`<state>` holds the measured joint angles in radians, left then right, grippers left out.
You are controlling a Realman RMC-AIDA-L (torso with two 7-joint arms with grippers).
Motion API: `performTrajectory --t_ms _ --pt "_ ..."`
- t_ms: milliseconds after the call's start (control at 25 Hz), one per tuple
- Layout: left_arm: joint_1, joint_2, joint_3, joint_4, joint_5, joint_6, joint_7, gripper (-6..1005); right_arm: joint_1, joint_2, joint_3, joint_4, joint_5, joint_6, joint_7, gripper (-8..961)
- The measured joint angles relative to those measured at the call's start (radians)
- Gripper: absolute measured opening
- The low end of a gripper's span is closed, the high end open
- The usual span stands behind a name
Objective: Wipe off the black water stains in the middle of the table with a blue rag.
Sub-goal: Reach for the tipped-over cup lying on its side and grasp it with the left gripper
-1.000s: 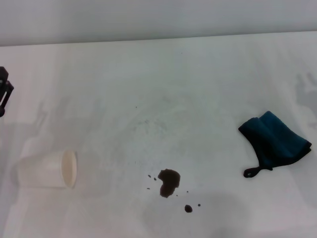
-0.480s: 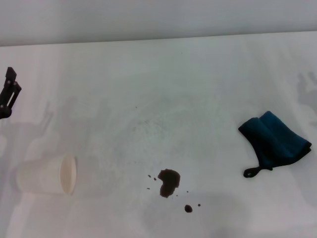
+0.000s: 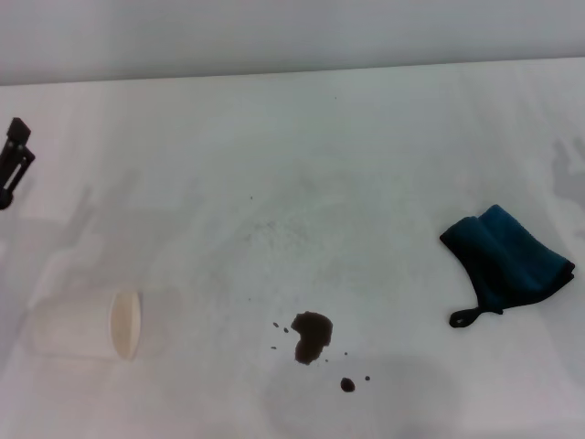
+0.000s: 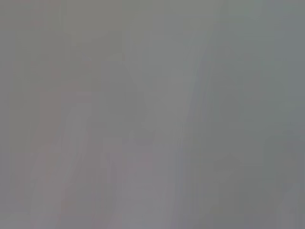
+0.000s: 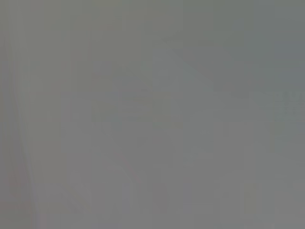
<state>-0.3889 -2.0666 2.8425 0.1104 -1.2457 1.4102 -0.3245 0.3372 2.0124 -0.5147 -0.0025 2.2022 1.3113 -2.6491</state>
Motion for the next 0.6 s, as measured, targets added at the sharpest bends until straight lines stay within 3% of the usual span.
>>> performTrajectory --t_ms 400,600 --pt "-0.163 0.004 0.002 -0.521 0.375 0.010 -0.582 871 0.008 -0.001 -0.002 0.000 -0.002 -0.024 0.000 280" --pt "-0.272 0.029 0.002 -0.727 0.589 0.070 -0.786 869 0.019 0.002 0.006 -0.001 0.004 -0.046 0.000 280"
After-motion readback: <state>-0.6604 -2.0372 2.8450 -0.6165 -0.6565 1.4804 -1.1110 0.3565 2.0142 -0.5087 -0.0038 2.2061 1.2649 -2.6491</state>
